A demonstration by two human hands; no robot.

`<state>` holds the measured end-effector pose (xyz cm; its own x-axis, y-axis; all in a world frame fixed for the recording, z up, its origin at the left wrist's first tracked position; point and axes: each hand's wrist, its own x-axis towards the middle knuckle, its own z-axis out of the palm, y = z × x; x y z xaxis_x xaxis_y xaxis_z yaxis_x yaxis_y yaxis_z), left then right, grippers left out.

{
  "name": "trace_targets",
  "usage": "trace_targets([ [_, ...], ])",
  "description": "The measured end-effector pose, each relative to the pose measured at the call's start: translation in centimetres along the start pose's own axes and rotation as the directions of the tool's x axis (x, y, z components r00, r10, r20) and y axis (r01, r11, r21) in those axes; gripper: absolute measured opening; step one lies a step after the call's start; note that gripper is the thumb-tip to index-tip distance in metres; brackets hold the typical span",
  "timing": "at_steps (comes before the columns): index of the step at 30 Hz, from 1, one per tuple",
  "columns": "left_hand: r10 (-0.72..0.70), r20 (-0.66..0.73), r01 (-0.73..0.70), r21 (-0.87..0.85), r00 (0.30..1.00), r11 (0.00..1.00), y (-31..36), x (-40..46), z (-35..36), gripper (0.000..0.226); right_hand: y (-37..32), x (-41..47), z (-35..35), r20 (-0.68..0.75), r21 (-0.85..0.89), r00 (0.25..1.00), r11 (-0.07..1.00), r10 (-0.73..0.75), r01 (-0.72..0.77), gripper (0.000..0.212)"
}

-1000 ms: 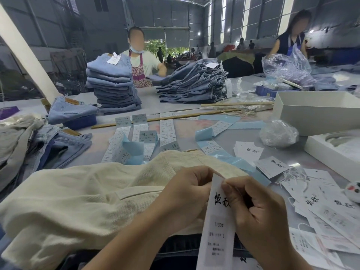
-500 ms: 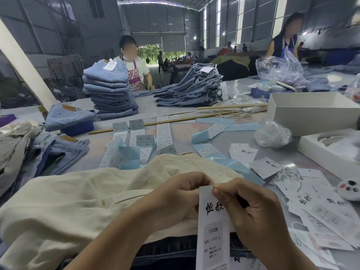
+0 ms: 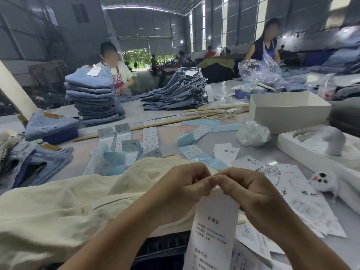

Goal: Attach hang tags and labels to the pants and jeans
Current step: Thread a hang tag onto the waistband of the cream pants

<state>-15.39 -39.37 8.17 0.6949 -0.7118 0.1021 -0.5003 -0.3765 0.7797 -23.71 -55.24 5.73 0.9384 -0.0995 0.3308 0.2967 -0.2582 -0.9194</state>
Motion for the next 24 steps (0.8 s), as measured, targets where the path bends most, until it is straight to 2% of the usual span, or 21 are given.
trace_targets([
  [5, 0.019, -0.033, -0.023, -0.105, 0.999, 0.994, 0.3, 0.8, -0.1, 0.027, 0.0, -0.1, -0.9, -0.010, -0.012, 1.000, 0.999, 0.029, -0.029, 0.008],
  [10, 0.032, 0.009, -0.030, -0.110, 0.999, 0.993, 0.1, 1.3, -0.1, 0.022, 0.5, 0.2, -0.6, -0.043, -0.043, 0.997, 0.996, 0.071, -0.073, 0.011],
  [13, -0.059, -0.098, 0.051, -0.090, 0.993, 0.995, -0.4, 1.9, 0.0, 0.026, 1.0, 0.3, -0.7, -0.128, -0.053, 0.986, 0.992, 0.106, -0.114, 0.022],
  [16, -0.132, -0.211, 0.152, 0.080, 0.968, 0.985, -1.1, 2.5, 0.0, 0.020, 1.5, 0.5, -0.9, -0.168, -0.047, 0.972, 0.984, 0.162, -0.172, 0.027],
  [19, -0.181, -0.168, 0.223, 0.277, 0.969, 0.935, -1.0, 2.7, 0.3, 0.015, 1.8, 0.7, -0.4, -0.129, -0.061, 0.966, 0.971, 0.222, -0.232, 0.025],
  [22, -0.245, -0.143, 0.280, 0.334, 0.959, 0.900, -0.5, 3.2, 0.6, 0.018, 2.4, 0.9, 0.2, -0.128, -0.138, 0.967, 0.961, 0.222, -0.239, 0.025],
  [24, -0.251, -0.137, 0.284, 0.348, 0.958, 0.893, -0.3, 3.5, 0.6, 0.010, 2.6, 1.1, 0.6, -0.169, -0.191, 0.964, 0.953, 0.205, -0.236, 0.024],
])
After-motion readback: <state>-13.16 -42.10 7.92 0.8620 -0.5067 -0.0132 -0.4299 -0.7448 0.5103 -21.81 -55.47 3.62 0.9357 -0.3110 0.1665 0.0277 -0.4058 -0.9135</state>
